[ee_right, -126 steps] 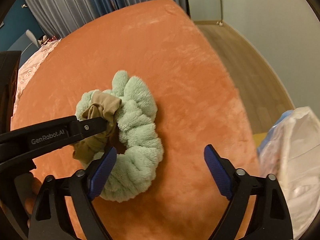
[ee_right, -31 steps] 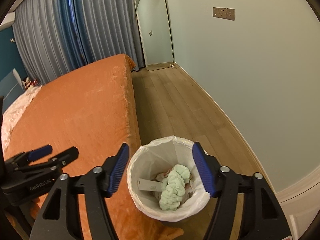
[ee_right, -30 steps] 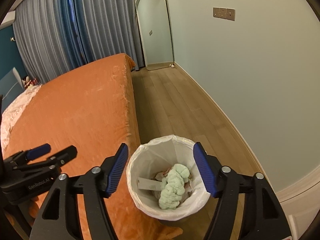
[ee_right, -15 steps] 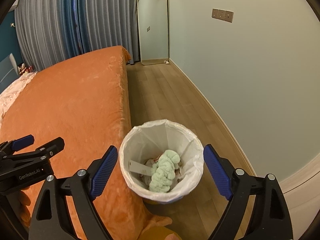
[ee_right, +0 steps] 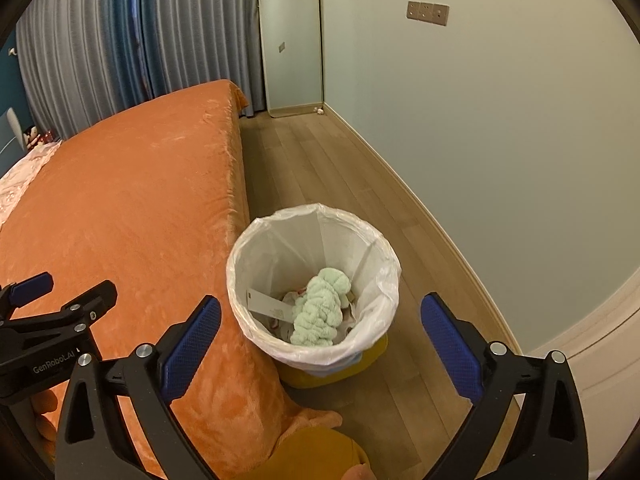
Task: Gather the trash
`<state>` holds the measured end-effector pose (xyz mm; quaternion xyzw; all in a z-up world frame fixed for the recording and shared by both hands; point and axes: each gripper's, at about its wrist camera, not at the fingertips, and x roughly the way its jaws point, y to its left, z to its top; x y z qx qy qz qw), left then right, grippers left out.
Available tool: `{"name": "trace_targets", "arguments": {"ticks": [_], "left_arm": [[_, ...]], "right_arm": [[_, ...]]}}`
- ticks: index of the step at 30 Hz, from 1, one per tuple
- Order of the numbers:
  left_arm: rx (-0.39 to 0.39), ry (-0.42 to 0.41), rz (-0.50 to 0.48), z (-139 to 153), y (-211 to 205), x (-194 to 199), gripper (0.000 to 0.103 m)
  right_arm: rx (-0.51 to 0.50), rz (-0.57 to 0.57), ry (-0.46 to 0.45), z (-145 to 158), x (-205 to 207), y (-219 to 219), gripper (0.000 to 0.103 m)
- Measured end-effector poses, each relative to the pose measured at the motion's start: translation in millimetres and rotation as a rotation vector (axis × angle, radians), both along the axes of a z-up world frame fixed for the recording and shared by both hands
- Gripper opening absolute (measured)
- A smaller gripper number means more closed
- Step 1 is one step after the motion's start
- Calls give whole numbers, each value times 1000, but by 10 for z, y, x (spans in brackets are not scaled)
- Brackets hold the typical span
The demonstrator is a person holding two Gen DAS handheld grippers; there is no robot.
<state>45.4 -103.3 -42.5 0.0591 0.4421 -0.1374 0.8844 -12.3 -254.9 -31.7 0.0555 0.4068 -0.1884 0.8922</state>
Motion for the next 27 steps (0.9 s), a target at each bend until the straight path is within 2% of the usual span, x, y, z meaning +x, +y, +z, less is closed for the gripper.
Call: {"name": "trace_targets", "arguments": {"ticks": [9, 27], "left_arm": [[2, -4, -4, -28, -21, -34, 94], [-1, -19, 49, -7, 16, -41, 94]], "right_arm": [[-6, -6, 5, -25, -39, 37, 96], [-44, 13, 30, -63, -28, 127, 96]]}}
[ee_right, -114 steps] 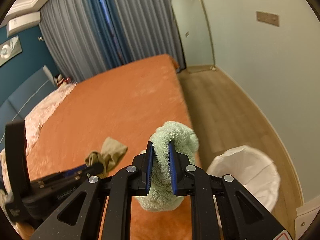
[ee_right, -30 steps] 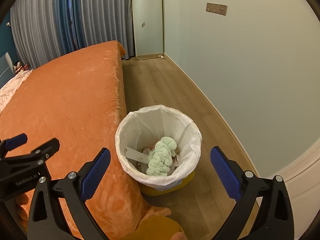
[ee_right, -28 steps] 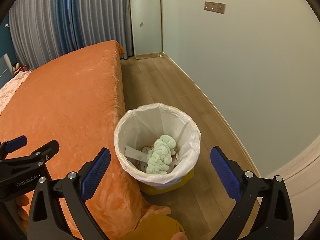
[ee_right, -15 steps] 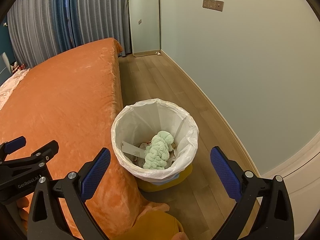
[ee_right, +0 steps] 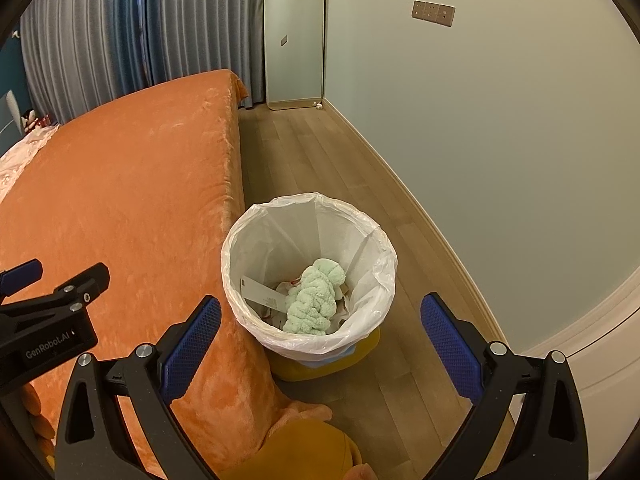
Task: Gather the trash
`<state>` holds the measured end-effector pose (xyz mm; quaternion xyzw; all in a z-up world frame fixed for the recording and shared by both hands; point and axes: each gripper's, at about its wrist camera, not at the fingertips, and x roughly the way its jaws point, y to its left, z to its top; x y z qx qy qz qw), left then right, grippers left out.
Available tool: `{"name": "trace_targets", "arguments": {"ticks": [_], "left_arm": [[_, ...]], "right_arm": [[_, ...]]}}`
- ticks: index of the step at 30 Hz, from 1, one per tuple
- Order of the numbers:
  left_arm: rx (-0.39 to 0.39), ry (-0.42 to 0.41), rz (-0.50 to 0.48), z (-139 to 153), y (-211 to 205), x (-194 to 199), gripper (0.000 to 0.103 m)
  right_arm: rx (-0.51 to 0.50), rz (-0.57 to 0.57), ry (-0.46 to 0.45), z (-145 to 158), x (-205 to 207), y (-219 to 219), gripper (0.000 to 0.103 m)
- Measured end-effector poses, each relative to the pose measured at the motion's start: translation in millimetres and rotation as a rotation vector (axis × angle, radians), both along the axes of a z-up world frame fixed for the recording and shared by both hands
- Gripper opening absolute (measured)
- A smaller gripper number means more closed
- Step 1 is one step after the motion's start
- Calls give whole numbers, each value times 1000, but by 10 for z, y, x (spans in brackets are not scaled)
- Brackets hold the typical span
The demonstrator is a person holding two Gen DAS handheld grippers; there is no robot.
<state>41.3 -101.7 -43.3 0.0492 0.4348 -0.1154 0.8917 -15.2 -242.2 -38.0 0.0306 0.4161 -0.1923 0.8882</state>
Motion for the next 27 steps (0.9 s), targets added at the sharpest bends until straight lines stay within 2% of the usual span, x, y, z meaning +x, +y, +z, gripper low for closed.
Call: {"name": "trace_targets", "arguments": {"ticks": [27], "left_arm": [[1, 15, 19, -69, 12, -25, 94]], "right_arm": [[1, -11, 10, -76, -45, 8, 96]]}}
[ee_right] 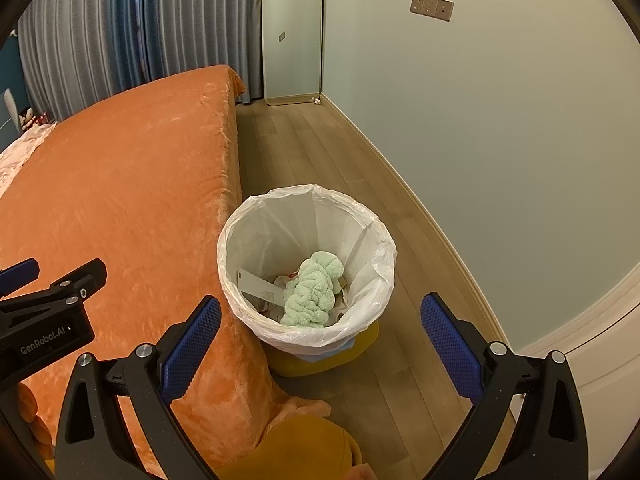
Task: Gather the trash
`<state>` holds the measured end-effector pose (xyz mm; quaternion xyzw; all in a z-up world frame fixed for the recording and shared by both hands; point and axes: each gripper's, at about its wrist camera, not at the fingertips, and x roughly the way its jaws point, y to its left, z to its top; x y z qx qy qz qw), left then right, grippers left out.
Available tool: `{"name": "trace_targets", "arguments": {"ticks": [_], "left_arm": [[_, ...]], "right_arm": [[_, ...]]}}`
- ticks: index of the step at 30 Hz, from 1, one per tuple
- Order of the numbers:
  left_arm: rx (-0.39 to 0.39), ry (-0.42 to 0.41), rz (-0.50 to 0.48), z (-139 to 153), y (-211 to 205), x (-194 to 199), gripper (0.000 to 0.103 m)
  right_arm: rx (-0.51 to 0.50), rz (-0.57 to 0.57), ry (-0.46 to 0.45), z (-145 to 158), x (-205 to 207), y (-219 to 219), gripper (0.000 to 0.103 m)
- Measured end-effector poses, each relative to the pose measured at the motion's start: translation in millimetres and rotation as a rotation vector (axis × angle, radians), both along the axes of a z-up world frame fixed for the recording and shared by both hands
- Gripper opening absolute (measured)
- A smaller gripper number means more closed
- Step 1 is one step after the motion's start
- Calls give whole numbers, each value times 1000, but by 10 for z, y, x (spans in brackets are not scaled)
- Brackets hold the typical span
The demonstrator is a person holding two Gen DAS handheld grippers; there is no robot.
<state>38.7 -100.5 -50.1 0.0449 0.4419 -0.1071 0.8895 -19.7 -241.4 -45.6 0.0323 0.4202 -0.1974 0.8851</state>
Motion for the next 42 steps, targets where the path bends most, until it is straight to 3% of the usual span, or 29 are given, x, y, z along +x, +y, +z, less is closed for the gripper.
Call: {"name": "trace_targets", "arguments": {"ticks": [42], "left_arm": [[10, -13, -16, -11, -66, -62, 94]], "right_arm": [[-1, -10, 1, -45, -29, -2, 96]]}}
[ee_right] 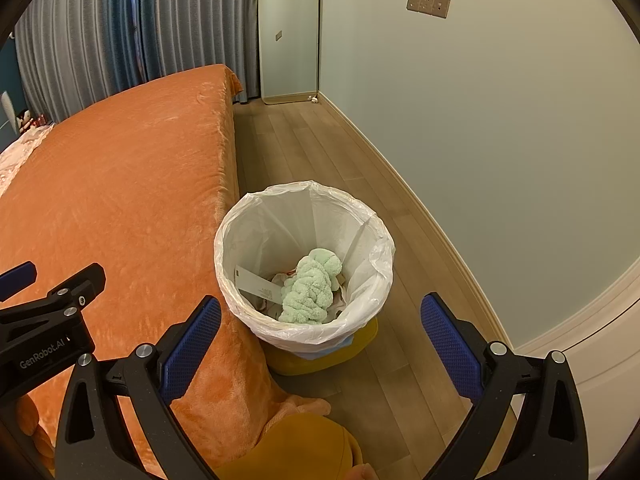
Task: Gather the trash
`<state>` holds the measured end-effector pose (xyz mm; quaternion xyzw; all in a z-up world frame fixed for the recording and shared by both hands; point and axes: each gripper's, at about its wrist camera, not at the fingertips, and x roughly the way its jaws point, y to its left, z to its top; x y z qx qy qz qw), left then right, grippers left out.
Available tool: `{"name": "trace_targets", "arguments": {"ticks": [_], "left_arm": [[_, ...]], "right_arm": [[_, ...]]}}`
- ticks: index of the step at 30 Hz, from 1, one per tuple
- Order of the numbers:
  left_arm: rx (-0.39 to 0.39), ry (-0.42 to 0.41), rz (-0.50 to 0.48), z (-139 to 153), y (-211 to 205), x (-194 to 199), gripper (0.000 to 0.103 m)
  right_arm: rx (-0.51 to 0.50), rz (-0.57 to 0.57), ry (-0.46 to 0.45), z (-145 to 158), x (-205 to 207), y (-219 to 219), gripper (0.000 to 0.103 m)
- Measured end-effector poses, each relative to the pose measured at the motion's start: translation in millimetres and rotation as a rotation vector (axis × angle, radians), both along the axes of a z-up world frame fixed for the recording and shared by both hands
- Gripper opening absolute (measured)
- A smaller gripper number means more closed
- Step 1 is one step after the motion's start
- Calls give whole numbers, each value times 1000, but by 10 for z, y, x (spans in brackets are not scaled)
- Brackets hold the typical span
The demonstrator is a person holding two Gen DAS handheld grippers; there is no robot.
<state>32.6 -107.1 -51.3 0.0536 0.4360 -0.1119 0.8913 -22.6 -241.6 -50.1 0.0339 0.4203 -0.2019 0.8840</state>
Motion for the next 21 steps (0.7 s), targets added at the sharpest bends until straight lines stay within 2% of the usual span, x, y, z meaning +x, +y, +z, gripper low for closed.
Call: {"name": "trace_targets", "arguments": {"ticks": [21], "left_arm": [[3, -2, -8, -14, -13, -15, 94]], "right_arm": [[0, -1, 1, -2, 1, -12, 96]]}}
